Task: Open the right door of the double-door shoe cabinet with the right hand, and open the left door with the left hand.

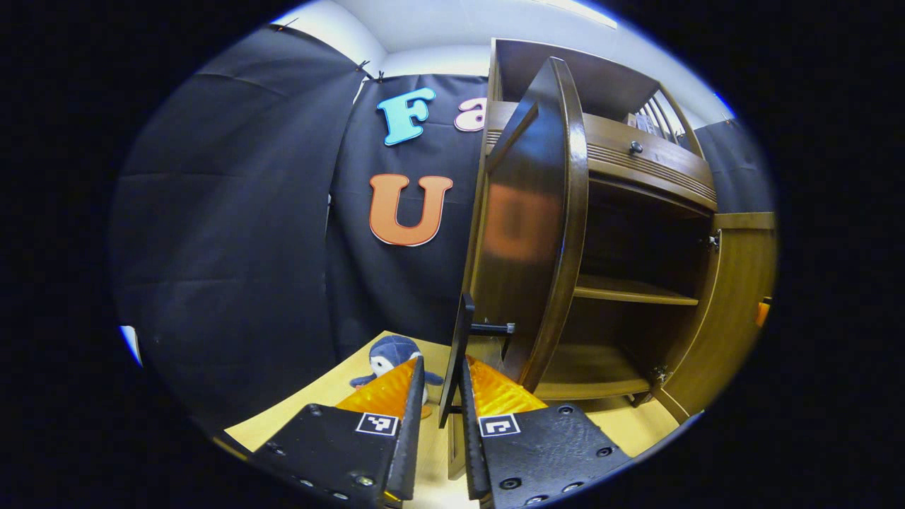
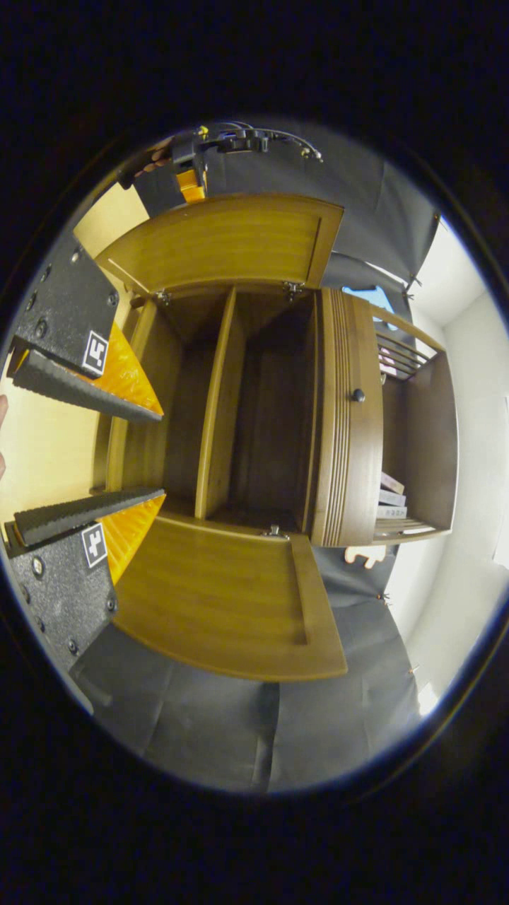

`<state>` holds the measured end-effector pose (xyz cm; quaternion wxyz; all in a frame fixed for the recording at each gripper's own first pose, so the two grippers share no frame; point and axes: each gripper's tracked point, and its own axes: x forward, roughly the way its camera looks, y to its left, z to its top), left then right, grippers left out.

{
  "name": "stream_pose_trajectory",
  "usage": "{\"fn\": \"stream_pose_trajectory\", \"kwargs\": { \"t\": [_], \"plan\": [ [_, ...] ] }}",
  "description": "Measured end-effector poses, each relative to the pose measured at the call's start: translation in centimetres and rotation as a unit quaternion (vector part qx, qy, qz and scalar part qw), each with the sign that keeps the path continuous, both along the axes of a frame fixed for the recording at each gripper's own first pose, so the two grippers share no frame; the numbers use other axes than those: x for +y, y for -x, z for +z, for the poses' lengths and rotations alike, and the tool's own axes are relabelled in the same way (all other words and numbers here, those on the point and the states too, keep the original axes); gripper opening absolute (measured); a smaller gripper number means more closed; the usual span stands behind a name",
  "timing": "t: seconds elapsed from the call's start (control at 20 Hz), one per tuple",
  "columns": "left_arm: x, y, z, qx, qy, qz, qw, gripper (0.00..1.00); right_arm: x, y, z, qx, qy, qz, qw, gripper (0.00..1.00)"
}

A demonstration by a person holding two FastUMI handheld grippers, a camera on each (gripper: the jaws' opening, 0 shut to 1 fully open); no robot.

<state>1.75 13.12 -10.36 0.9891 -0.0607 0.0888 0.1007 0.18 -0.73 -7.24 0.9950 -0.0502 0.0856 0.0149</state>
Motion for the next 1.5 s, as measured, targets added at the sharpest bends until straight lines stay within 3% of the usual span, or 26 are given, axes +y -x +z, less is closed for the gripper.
{"fn": "stream_pose_trajectory", "kwargs": {
  "t": [0.05,0.1,0.15,0.3,0.4,0.5,0.65,0.75,0.8,1.05,1.1,1.15,1.2,1.25,1.35,1.5],
  "plan": [
    [0.2,0.3,0.0,0.003,-0.007,-0.005,1.000,0.27,0.8,-0.3,0.0,0.001,0.001,0.006,1.000,0.67],
    [0.6,0.6,0.2,-0.001,-0.015,-0.004,1.000,0.43,1.2,-0.3,0.1,0.000,0.003,0.010,1.000,0.63],
    [1.1,0.9,0.3,-0.003,-0.023,-0.001,1.000,0.28,1.6,-0.3,0.2,-0.001,0.005,0.013,1.000,0.63],
    [3.0,2.5,0.7,-0.008,-0.030,0.020,0.999,0.27,2.8,-0.7,0.0,0.002,0.005,0.024,1.000,0.67],
    [4.6,3.5,1.1,-0.012,-0.030,0.041,0.999,0.27,3.5,-0.9,0.0,0.004,0.005,0.033,0.999,0.63],
    [5.4,4.4,1.8,-0.015,-0.023,0.054,0.998,0.27,4.1,-1.0,0.1,0.003,0.003,0.039,0.999,0.67],
    [5.5,5.4,3.1,-0.025,-0.020,0.066,0.997,0.27,4.7,-1.1,0.4,0.000,-0.001,0.047,0.999,0.63],
    [4.7,5.8,4.3,-0.034,-0.028,0.070,0.997,0.60,5.1,-1.2,0.6,0.002,-0.002,0.051,0.999,0.67],
    [3.8,5.7,4.9,-0.039,-0.032,0.066,0.997,0.70,5.1,-1.3,0.8,0.001,-0.002,0.053,0.999,0.69],
    [-2.4,4.8,8.2,-0.065,-0.058,0.000,0.996,0.87,5.1,-1.4,1.5,-0.002,-0.010,0.058,0.998,0.76],
    [-3.9,4.4,8.6,-0.069,-0.060,-0.016,0.996,0.76,4.9,-1.5,1.8,-0.004,-0.011,0.057,0.998,0.79],
    [-5.0,4.1,9.0,-0.072,-0.059,-0.029,0.995,0.77,4.7,-1.6,2.0,-0.006,-0.011,0.056,0.998,0.84],
    [-6.1,3.8,9.4,-0.074,-0.055,-0.042,0.995,0.92,4.4,-1.7,2.1,-0.007,-0.013,0.054,0.998,0.88],
    [-7.3,3.4,9.6,-0.076,-0.048,-0.052,0.995,0.82,4.1,-1.8,2.5,-0.010,-0.014,0.052,0.998,0.86],
    [-9.1,2.8,10.1,-0.081,-0.037,-0.068,0.994,0.98,3.4,-1.8,3.2,-0.016,-0.018,0.049,0.999,0.89],
    [-10.9,2.1,10.5,-0.081,-0.040,-0.084,0.992,1.00,2.5,-2.1,4.0,-0.029,-0.022,0.044,0.998,0.89]
  ]
}}
